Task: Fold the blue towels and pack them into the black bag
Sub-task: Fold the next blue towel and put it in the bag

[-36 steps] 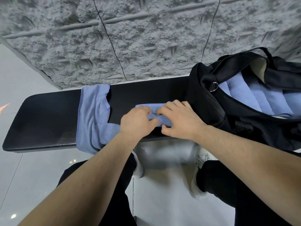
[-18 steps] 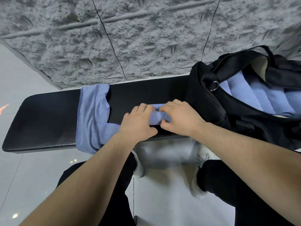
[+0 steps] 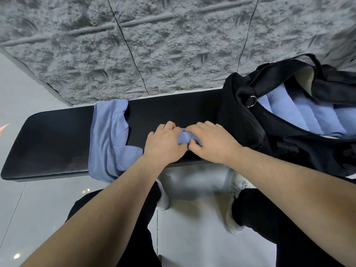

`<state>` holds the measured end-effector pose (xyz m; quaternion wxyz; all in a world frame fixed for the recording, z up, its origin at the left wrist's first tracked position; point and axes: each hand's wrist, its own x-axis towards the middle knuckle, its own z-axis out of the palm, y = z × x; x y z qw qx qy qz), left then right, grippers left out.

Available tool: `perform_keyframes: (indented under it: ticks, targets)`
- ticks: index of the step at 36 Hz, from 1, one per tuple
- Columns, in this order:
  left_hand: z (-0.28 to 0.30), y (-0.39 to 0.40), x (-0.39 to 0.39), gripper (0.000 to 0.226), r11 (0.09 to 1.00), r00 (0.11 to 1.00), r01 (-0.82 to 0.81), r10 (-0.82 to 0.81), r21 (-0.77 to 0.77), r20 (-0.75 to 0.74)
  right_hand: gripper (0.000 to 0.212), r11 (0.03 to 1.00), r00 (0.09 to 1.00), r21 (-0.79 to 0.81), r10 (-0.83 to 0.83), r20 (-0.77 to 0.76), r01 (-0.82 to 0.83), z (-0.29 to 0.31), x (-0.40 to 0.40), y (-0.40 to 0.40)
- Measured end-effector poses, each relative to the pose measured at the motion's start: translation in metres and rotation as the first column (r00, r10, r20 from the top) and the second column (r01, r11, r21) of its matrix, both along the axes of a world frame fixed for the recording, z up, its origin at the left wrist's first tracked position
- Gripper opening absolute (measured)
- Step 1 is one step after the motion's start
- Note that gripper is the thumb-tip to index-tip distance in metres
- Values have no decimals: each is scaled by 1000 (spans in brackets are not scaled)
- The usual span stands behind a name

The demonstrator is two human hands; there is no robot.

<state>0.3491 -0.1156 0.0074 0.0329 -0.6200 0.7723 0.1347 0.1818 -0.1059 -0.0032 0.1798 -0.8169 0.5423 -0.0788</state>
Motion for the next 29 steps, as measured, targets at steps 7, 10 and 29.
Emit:
perform_keyframes:
  ticks: [7, 10, 29]
  targets:
    - [2, 1, -2, 39, 999, 1000, -25, 25, 30, -5, 49, 991, 998, -115, 60, -34, -64, 0, -2, 1]
    - [3, 0, -2, 38, 999, 1000, -16, 17, 39, -22, 54, 993, 994, -73, 85, -75, -90, -1, -3, 0]
    - [2, 3, 3, 44, 991, 990, -8, -12, -135, -144, 36, 996, 998, 83, -36, 50, 31, 4, -5, -9]
